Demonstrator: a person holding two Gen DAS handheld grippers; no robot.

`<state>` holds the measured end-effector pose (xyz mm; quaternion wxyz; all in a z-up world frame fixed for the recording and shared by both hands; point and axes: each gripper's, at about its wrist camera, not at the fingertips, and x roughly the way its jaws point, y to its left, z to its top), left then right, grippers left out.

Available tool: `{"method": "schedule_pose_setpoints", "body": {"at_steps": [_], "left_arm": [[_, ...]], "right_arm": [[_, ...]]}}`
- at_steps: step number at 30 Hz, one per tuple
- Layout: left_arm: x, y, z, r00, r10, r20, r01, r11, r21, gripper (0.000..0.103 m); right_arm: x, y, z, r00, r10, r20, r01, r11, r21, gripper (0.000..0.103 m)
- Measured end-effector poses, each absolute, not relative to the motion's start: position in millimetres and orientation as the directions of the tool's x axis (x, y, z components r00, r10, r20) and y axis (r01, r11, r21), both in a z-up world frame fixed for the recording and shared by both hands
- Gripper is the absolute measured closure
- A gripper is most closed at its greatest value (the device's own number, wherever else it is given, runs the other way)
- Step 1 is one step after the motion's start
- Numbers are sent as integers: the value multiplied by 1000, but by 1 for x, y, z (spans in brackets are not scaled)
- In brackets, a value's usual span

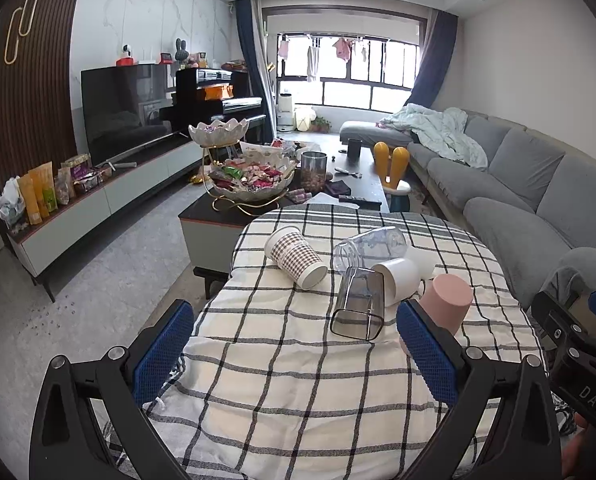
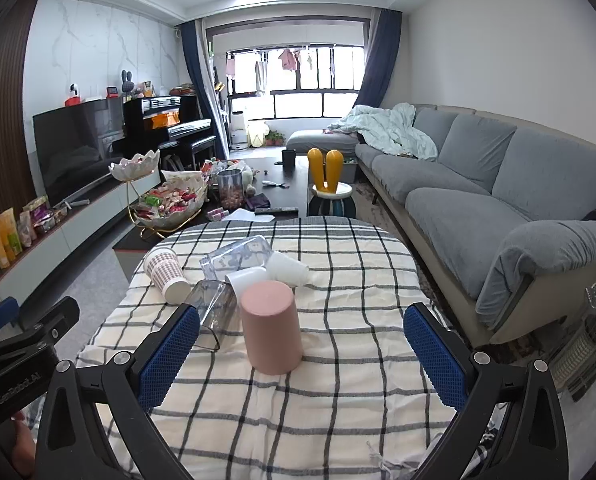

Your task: Flip cup upside down

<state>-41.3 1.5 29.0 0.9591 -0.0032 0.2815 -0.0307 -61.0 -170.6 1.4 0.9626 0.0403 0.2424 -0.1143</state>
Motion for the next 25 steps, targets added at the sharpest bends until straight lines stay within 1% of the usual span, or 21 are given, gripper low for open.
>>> {"method": "schedule_pose_setpoints", "body": {"at_steps": [8, 25], "left_arm": [[-43, -1, 33, 846, -56, -530, 62, 998, -6, 0], [-40, -2, 30, 831, -48, -554, 55, 998, -4, 0]], "right_arm": [[-62, -170, 1, 857, -200, -474, 239, 971, 23, 1], [-62, -171, 2, 857, -200, -475, 240, 971, 24, 1]]}}
